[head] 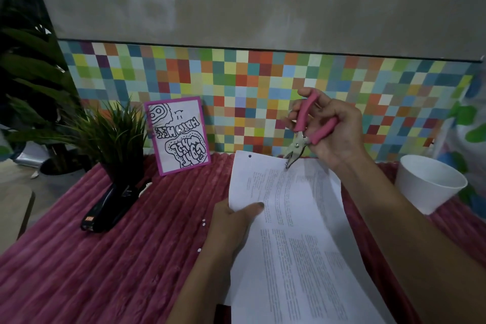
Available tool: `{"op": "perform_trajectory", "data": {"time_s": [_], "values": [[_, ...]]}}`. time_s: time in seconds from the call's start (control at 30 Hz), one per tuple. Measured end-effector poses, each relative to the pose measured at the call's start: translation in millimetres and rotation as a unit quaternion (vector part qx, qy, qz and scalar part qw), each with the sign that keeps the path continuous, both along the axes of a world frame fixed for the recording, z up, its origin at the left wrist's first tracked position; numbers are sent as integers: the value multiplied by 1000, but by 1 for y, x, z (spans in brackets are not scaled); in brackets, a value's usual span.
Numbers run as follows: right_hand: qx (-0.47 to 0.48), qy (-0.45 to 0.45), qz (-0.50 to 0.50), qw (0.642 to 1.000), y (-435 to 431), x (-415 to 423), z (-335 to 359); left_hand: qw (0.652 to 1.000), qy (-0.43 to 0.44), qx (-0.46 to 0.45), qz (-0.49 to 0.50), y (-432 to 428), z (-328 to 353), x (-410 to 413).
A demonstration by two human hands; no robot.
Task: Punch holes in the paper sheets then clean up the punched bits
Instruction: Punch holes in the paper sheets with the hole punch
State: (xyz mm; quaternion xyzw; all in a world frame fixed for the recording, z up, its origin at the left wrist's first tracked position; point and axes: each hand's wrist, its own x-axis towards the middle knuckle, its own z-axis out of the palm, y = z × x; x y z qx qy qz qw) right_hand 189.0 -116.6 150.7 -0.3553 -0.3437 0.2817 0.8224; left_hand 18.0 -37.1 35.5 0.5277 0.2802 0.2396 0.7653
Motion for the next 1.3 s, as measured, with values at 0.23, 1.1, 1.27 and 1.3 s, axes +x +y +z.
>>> {"op": "perform_trajectory", "data": {"time_s": [0.23,1.1,1.27,1.3], "values": [[-13,-13,-54,998,-5,7,-3,1000,-9,20,-17,-4,4,-2],[-182,-322,-183,911,7,-34,4,998,-11,36,-58,-11,8,-5],[-161,-173,-221,946,3,-25,6,999,-13,27,-31,-7,8,-3],[-152,-127,-219,955,1,-21,7,999,-13,27,-31,-6,8,-3]]}}
